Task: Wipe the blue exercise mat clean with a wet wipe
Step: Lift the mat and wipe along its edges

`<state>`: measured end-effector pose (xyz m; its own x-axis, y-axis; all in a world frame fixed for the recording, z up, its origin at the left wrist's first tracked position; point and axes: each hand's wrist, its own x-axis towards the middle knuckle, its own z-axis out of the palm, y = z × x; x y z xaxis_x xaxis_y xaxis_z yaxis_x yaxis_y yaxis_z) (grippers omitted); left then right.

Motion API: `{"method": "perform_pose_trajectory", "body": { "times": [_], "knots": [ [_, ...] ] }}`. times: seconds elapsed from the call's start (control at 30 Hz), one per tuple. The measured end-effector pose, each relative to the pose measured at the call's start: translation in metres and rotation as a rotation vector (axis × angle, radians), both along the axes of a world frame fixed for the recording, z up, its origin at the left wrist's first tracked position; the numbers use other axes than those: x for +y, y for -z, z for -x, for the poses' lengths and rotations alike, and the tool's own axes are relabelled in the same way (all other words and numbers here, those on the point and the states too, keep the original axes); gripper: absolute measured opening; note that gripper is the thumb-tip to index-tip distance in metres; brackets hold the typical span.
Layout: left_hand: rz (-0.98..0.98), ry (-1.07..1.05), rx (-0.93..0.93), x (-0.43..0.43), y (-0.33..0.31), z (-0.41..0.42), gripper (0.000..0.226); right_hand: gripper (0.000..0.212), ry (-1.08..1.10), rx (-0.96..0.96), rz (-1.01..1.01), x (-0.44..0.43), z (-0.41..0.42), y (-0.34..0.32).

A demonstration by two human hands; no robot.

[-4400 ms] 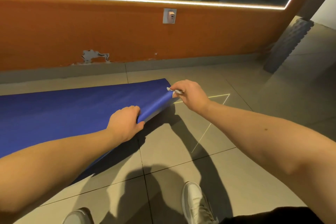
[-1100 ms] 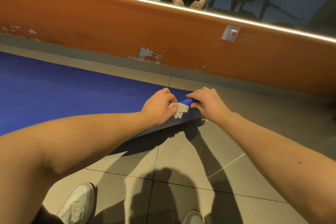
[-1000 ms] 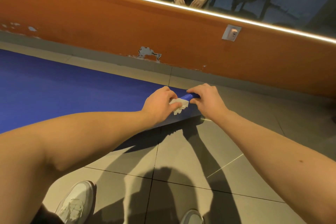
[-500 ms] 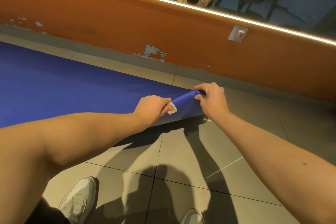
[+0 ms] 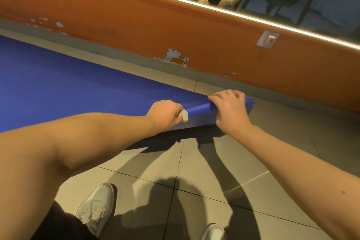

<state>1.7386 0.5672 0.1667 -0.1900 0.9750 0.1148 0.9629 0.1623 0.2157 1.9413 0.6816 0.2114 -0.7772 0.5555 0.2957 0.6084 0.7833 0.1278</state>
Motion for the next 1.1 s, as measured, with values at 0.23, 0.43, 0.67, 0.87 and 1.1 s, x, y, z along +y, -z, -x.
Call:
{"method": "perform_pose_trajectory", "body": {
  "times": [0.23,0.43,0.67,0.87,1.1],
  "knots": [
    [-0.043,-0.063,-0.070,0.001,-0.010,-0.001,0.031,0.027,0.007,-0.249,-0.044,-0.026,0.059,0.009],
    [-0.126,-0.001,-0.082,-0.012,-0.012,0.008,0.030,0.019,0.035,-0.042,-0.001,-0.023,0.065,0.011],
    [-0.228,-0.004,-0.105,-0.016,-0.025,0.012,0.011,0.022,0.108,-0.014,0.060,-0.034,0.070,0.004],
    [-0.090,0.041,-0.022,-0.038,-0.009,0.029,0.003,0.020,0.115,0.059,0.125,-0.034,0.062,0.009],
    [-0.006,-0.022,-0.049,-0.060,0.005,0.043,0.009,0.021,0.125,0.071,0.150,-0.040,0.062,0.010]
  ]
}}
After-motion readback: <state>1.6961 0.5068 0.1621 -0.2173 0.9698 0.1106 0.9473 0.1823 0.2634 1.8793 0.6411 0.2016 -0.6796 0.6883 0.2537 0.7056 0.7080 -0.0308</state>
